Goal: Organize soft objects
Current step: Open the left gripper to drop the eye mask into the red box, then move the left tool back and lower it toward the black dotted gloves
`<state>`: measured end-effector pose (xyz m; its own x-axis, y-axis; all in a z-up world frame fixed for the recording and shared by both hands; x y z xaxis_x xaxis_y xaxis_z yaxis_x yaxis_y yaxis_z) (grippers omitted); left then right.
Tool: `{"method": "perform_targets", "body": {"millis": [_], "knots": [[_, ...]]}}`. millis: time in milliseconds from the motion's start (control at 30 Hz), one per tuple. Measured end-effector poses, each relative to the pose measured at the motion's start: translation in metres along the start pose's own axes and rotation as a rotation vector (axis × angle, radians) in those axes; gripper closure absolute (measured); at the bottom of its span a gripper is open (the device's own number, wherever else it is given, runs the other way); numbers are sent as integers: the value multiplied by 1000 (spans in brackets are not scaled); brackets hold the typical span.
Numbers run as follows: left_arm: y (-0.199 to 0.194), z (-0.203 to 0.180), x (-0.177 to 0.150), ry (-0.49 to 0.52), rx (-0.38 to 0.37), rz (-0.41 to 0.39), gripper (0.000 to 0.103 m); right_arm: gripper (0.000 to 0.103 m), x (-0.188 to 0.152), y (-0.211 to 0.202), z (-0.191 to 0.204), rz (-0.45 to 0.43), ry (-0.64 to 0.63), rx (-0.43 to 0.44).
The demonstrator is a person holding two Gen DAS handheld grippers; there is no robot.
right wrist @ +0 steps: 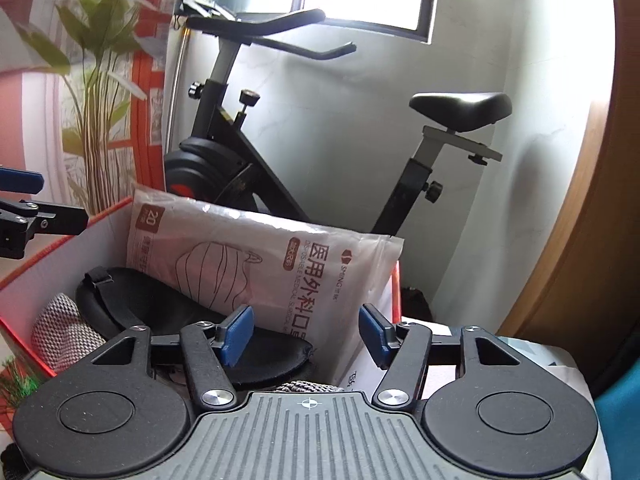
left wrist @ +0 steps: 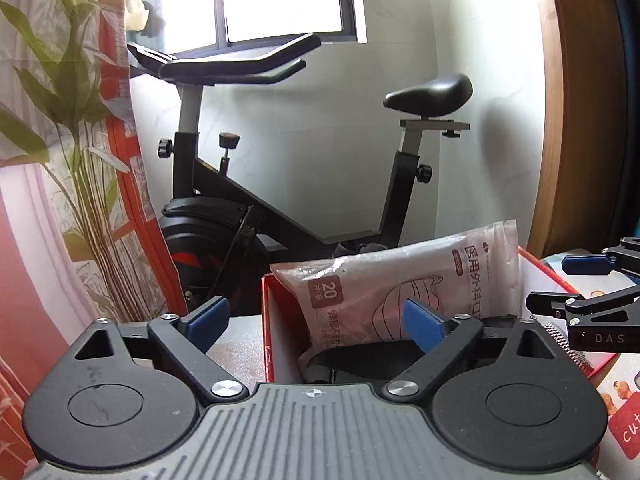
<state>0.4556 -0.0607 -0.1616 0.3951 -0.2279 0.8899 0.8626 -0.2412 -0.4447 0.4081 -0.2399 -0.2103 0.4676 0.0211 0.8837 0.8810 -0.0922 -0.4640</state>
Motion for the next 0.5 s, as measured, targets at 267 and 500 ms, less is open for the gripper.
{"method": "perform_targets", "body": {"millis": [267,500], "knots": [[-70,2,7,-30,-35,-56,0,1,2,-71,5,-120,112,70],[-119,8,-14,-87,10,-53,0,0,-3,-115,12,-147,210,119]]}}
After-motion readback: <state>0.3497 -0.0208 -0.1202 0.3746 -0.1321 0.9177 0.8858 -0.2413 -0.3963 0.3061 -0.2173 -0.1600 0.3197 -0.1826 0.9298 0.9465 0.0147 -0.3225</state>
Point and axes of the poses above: each gripper's, at about its wrist camera, not at the fingertips, and y roughly the way its jaws point, z to its left, x to its top, the point moved 10 cm from there along y, roughly the way its jaws point, and after that the axes turned 1 degree about -y, right-handed, at the moved point
